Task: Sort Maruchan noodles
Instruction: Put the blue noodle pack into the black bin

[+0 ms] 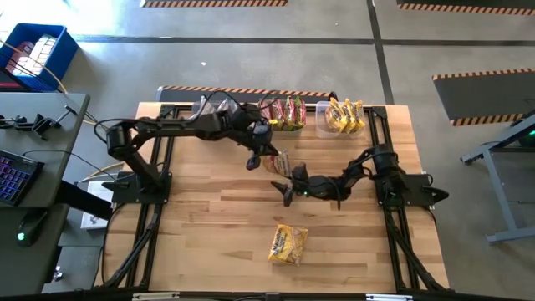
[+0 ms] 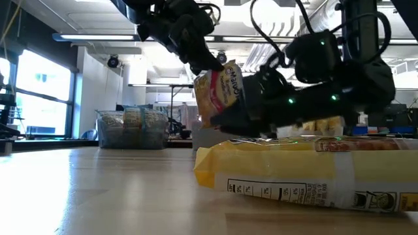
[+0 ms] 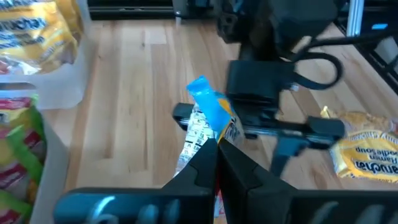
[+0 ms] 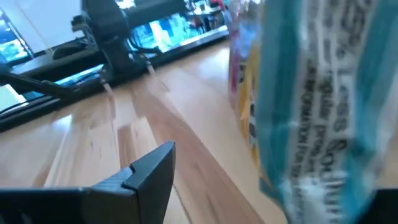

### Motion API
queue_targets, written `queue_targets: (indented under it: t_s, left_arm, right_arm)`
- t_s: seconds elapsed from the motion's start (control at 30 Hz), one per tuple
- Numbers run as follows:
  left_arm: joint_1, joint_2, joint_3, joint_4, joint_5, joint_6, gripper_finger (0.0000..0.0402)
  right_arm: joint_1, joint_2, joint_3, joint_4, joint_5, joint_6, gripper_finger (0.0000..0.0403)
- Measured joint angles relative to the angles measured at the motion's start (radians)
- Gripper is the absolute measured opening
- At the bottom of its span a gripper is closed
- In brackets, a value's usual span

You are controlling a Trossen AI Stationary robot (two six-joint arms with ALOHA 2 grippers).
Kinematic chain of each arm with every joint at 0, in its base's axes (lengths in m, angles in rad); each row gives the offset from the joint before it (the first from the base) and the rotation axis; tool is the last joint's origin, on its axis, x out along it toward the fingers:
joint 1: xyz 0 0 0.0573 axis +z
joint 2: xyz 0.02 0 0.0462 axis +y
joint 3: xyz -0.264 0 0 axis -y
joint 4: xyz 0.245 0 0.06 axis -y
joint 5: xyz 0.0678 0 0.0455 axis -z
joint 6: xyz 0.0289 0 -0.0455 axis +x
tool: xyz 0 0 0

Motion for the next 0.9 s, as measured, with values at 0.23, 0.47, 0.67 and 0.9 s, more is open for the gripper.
queue_targets:
  t_s: [0.23, 0.47, 0.67, 0.9]
  left_arm:
    - [0.019, -0.039, 0.000, 0.001, 0.000, -0.017, 0.0000]
    - [0.019, -0.062, 0.000, -0.005, 0.000, -0.017, 0.0000]
    - [0.019, -0.066, 0.000, -0.020, 0.000, -0.017, 0.0000]
    - [0.019, -0.066, 0.000, -0.016, 0.000, -0.017, 0.0000]
  right_arm:
    - [0.002, 0.000, 0.055, 0.011, 0.086, -0.113, 0.0199]
    - [0.015, 0.000, 0.030, 0.116, 0.279, -0.146, 0.0134]
    - [0.033, 0.000, -0.020, 0.190, 0.337, -0.182, 0.0147]
    - [0.042, -0.024, -0.035, 0.204, 0.354, -0.205, 0.0212]
